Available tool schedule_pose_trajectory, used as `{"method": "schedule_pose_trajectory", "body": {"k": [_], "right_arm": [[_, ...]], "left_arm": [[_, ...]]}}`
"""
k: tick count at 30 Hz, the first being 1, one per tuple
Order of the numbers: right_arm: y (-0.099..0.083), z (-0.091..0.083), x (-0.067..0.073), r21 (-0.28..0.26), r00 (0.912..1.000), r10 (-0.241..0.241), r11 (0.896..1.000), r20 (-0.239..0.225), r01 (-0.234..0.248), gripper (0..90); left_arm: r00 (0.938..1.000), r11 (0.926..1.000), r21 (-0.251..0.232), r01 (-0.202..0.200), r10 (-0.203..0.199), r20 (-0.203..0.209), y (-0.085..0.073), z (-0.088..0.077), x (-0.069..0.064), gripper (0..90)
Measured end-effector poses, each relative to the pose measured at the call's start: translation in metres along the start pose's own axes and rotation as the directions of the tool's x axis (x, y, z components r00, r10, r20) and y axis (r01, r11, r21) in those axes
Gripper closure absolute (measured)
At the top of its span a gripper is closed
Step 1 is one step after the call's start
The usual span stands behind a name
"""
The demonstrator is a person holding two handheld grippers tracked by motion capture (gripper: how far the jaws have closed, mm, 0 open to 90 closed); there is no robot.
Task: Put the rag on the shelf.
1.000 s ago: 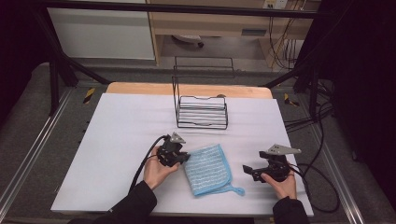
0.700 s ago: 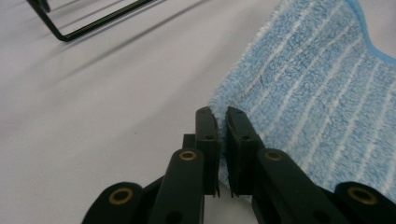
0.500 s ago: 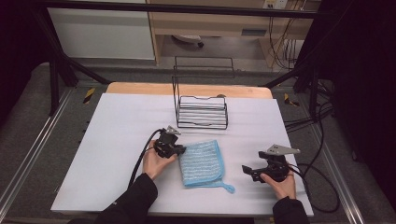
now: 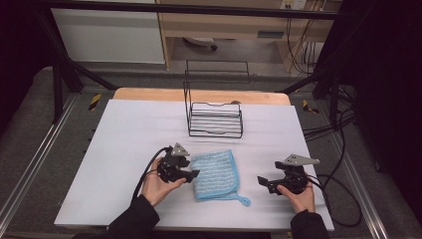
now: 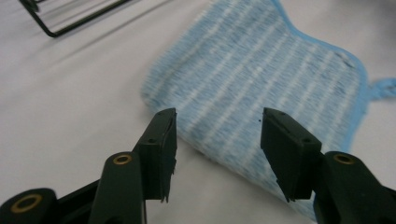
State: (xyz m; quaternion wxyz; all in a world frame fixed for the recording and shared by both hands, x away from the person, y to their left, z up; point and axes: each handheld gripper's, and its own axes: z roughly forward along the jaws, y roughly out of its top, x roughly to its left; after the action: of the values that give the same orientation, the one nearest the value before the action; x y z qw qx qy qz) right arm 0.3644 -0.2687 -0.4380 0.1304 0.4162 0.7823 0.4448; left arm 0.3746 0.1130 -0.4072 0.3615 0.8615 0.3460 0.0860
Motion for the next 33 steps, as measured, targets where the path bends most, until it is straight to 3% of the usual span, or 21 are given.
{"method": "schedule_pose_trajectory", "body": {"k": [4, 11, 16, 24, 33], "right_arm": [[0.0, 0.0, 0.0, -0.001, 1.0, -0.001, 1.0, 0.0, 0.001, 2.9], [0.0, 0.0, 0.0, 0.0, 1.0, -0.001, 1.0, -0.001, 0.001, 3.0], [0.001, 0.001, 0.002, 0.004, 0.9999, -0.01, 1.0, -0.005, 0.01, 3.2], [0.004, 0.002, 0.007, -0.005, 0.9999, -0.017, 1.0, -0.004, 0.017, 5.1], [0.003, 0.003, 0.008, -0.003, 0.9999, -0.011, 1.0, -0.002, 0.011, 5.5]], "left_arm": [[0.9993, 0.9997, 0.019, -0.014, 0.014, 0.034, -0.009, -0.003, -0.018, 45.5], [0.9942, 0.9982, 0.054, 0.027, -0.033, 0.102, -0.023, 0.009, -0.032, 57.1], [0.9954, 0.9987, 0.045, 0.022, -0.026, 0.092, -0.028, 0.013, -0.036, 66.1], [0.9942, 0.9982, 0.036, 0.047, -0.05, 0.095, -0.033, 0.019, -0.037, 85.4], [0.995, 0.9985, 0.047, 0.029, -0.034, 0.095, -0.033, 0.009, -0.032, 87.5]]}}
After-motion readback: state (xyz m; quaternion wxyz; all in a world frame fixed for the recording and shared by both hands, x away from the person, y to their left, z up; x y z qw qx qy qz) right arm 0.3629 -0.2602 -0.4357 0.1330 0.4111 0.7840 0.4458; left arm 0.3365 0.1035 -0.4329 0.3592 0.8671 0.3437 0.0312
